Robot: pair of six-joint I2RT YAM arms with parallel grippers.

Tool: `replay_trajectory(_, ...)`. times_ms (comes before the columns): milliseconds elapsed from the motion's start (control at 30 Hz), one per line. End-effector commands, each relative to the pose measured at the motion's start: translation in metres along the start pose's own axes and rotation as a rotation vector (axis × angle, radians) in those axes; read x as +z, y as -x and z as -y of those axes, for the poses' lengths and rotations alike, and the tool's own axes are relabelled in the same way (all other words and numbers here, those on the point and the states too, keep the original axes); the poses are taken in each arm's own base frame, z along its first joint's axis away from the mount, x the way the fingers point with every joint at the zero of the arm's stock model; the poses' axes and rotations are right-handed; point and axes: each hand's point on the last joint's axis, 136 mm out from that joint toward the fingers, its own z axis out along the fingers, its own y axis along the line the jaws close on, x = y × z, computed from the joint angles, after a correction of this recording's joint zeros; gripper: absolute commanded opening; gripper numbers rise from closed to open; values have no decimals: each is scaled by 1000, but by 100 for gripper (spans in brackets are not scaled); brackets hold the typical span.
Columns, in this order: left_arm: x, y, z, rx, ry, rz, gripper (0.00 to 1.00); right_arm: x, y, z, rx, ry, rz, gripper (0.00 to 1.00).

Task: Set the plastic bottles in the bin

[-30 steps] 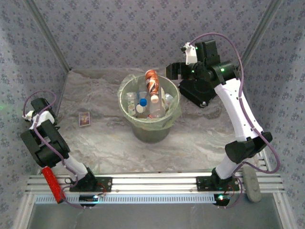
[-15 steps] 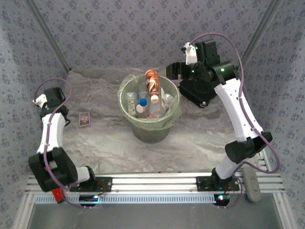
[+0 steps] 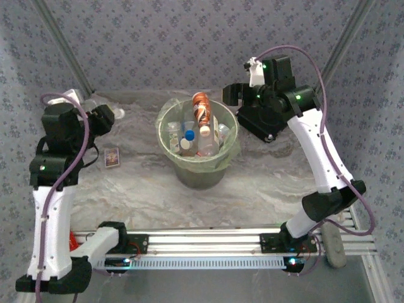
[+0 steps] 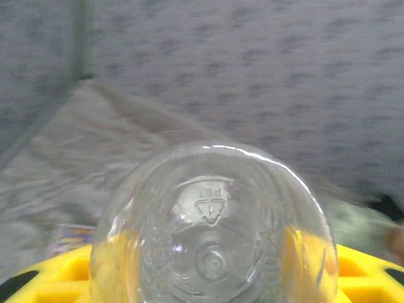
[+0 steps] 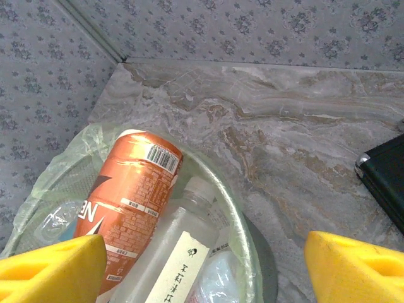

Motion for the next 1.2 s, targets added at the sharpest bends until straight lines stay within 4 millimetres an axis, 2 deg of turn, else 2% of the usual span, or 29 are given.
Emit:
replay_trajectory(0, -27, -7, 69, -4, -353, -104, 49, -13, 6, 0, 15, -10, 52, 84)
replay_trajectory(100, -45, -9, 112, -40, -598, -173, 48, -14, 3, -1, 15, -13, 52, 84)
replay_trajectory(233, -55, -27, 135, -36, -732, -300, 48, -15, 1, -1, 13, -16, 47, 84)
replay_trajectory(433, -50, -73, 127, 5, -706, -484, 46, -16, -1, -2, 7, -20, 47, 84)
replay_trajectory(533, -51, -90, 124, 24, -706, -557, 45, -17, -1, -2, 6, -20, 47, 84)
replay_trajectory(767, -51, -104, 116, 52, -679, -606, 44, -17, -3, -2, 2, -24, 43, 84)
replay_trajectory(933, -24, -114, 108, 33, -604, -638, 44, -15, -5, -2, 1, -21, 38, 84)
replay_trajectory(1033, -11, -116, 110, 43, -586, -635, 44, -15, -6, -1, 0, -23, 35, 84)
replay_trajectory(1167, 0, -130, 120, 102, -578, -687, 46, -15, -7, 1, -1, -28, 32, 84)
